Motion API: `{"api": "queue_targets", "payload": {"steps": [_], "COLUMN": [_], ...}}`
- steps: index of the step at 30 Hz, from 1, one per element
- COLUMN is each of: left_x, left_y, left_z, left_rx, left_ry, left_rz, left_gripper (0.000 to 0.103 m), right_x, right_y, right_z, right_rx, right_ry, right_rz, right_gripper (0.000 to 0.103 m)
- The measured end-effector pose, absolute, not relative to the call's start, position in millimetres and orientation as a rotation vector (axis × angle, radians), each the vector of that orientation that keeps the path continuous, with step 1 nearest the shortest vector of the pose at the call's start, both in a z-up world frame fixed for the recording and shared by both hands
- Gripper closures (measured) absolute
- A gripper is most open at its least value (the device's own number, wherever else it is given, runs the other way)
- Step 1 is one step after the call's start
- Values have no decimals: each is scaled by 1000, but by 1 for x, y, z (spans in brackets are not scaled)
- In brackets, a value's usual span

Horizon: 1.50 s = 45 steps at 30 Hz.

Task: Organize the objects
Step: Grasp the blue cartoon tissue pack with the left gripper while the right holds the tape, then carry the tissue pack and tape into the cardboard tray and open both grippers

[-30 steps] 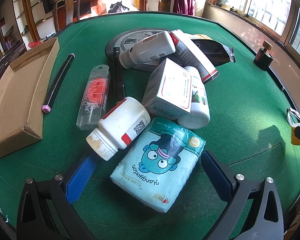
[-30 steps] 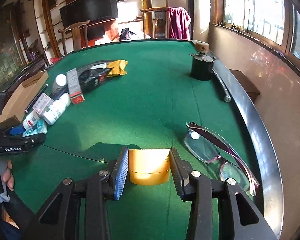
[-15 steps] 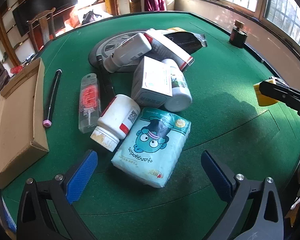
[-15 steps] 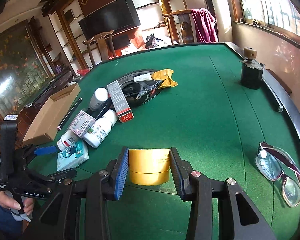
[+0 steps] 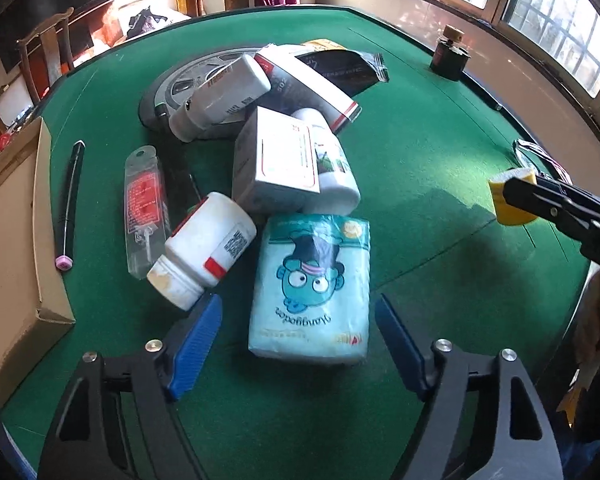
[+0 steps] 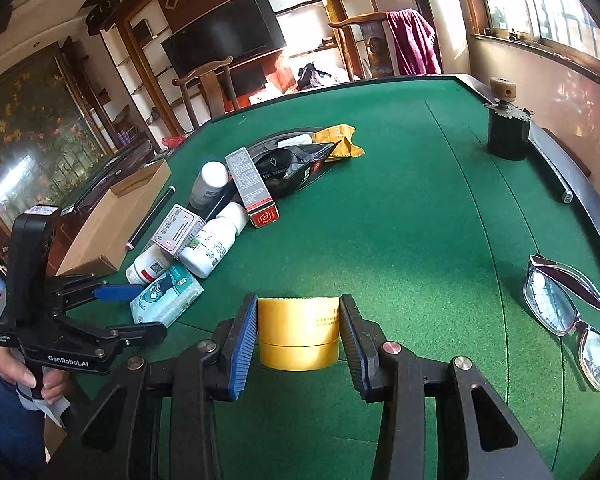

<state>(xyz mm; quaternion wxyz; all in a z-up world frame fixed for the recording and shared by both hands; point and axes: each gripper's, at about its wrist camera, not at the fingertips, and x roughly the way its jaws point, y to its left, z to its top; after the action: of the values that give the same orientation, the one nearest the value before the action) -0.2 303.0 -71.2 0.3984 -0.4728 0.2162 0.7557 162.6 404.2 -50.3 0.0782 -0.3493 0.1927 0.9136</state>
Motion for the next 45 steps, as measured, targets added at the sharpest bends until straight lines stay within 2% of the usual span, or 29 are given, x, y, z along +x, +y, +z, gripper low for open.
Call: {"api": "queue_targets", "payload": {"steps": [5,9,13,16,22,45], "left_x": [6,17,21,18,13,-63], "left_y": [312,309,298,282,246,100], "left_z": [-76,-73,-72,-66,-47,0], "left_rx": [-1157,-1126,-1132,-1157,-1124,-1057], "left_ry": [629,598,541,424,319,31], "left_rz": [1938,1938,1951,1918,1977,2266], "left_gripper": [25,54,59,60,60,59], "right_x": [162,161,162,163,158,44], "right_y": [402,402,400,397,381,256], "right_z": [-51,-53,-52,-51,-47,-2], "right_rx": [-1049,-1059,-1047,-1047,-1066,-1282], "right_ry": [570,570,549,553,557,380], "right_rz": [2729,2721,2714,2714,2754,2999], "right_gripper": [59,59,59,59,59,59]}}
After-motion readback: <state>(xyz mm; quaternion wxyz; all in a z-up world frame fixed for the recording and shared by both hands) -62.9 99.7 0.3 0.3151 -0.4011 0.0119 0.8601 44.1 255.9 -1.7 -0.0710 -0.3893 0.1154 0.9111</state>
